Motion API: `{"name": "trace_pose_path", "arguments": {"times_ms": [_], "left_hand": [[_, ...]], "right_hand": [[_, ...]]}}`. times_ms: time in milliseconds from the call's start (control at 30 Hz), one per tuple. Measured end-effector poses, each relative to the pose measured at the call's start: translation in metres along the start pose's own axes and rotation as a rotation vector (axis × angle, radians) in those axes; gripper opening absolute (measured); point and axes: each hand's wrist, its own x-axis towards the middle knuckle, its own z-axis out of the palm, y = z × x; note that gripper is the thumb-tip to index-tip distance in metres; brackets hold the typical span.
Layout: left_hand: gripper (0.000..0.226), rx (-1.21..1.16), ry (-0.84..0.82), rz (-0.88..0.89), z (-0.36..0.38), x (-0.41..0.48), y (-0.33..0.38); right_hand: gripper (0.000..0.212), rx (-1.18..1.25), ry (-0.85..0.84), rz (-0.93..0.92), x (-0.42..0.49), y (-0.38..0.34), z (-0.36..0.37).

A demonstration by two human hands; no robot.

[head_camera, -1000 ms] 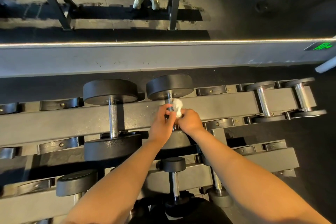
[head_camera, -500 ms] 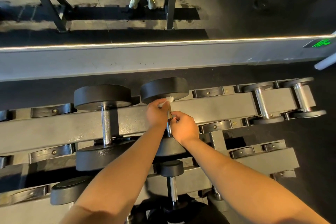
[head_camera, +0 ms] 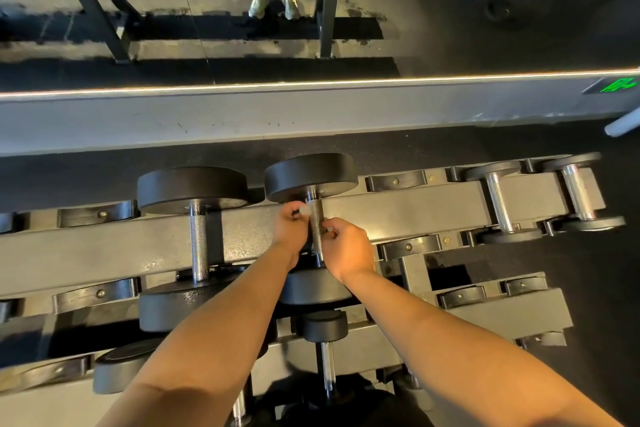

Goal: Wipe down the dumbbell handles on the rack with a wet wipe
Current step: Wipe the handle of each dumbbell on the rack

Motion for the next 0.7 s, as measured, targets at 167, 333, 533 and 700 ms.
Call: {"name": "trace_pose_path", "arguments": {"times_ms": [167, 333, 533, 700], "left_hand": [[0.021, 0.009, -0.175, -0.143, -0.008, -0.005, -0.002], [0.013, 0.176, -0.303, -0.127, -0.016, -0.016, 0.002], [0.013, 0.644, -0.333, -0.076, -0.023, -0.025, -0.003], [0.021, 0.551, -0.293, -0.061, -0.031, -0.033, -0.008]], "right_hand": [[0.026, 0.010, 0.013, 0.015, 0.001, 0.001, 0.000], [0.023, 0.029, 0.036, 0.031, 0.002, 0.001, -0.001], [0.027, 0.066, 0.081, 0.041, -0.001, 0.000, -0.001], [0.024, 0.090, 0.071, 0.018, -0.004, 0.002, -0.005]]}}
